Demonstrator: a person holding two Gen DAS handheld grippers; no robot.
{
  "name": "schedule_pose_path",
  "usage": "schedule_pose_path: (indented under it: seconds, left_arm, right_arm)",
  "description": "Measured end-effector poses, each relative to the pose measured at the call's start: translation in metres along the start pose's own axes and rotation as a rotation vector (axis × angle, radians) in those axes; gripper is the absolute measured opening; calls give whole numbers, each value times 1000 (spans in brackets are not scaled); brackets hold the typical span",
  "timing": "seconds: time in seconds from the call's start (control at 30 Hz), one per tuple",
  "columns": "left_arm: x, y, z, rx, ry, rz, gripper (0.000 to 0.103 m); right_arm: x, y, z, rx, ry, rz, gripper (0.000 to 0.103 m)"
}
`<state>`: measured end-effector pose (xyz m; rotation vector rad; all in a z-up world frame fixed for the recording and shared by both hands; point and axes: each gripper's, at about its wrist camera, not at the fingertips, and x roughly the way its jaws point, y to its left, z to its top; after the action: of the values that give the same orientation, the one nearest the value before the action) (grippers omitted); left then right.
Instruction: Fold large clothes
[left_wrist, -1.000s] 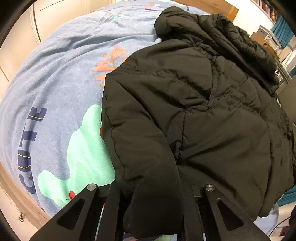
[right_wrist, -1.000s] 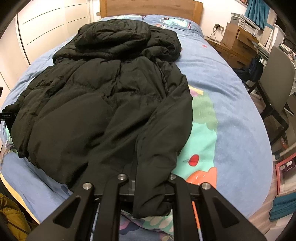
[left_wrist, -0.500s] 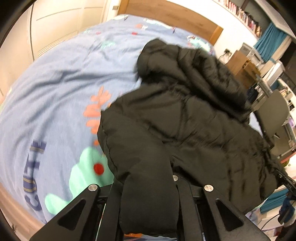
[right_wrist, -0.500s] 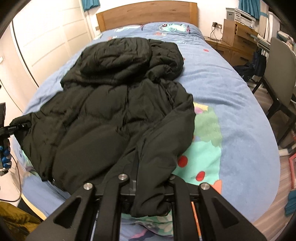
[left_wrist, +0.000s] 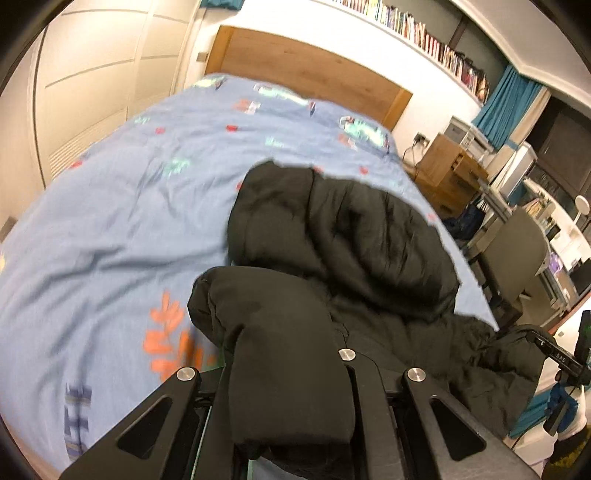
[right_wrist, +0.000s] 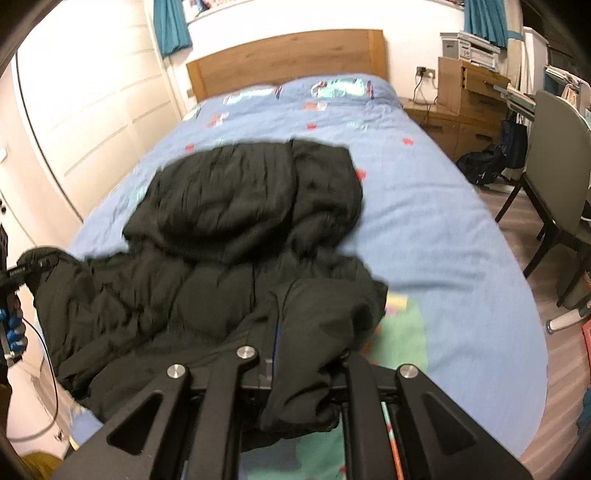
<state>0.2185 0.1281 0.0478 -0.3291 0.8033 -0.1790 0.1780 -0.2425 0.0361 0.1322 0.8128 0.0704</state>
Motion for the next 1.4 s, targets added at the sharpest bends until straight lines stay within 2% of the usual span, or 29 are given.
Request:
schedule_pose_path:
  seconds: [0.17,0.33,0.57,0.7,0.9,1.13,1.27,1.37,1.4]
  left_arm:
    - [11,-6,51,6,-57,-3,8]
    - [39,-4,99,16,-95,15,9]
    - [111,12,167,16,-118,11,9]
    - [177,30,196,-5,-70,26,9]
    - [262,53,219,-74,8,57,14]
    - [327,67,229,-137,109,33,17]
    - [342,75,233,-178,149,14,18]
    - [338,81,238,-219,157,-34,28]
    - [336,82,240,-229,157,-49,34]
  right_arm:
    - [5,-7,59,-5,-59,-46,9]
    - [32,-17,123,8,-98,-76,9]
    - [108,-29,213,13,-106,-100,9]
    - [174,-49,249,61,-69,-108,9]
    - [260,-80,273,158,12,-136,9]
    - [341,-113,262,263,146,-116,10]
    - [367,-124,258,320,185,-87,10]
    - [373,-130,262,353,194,-60,13]
    - [371,-131,263,363,192,-48,13]
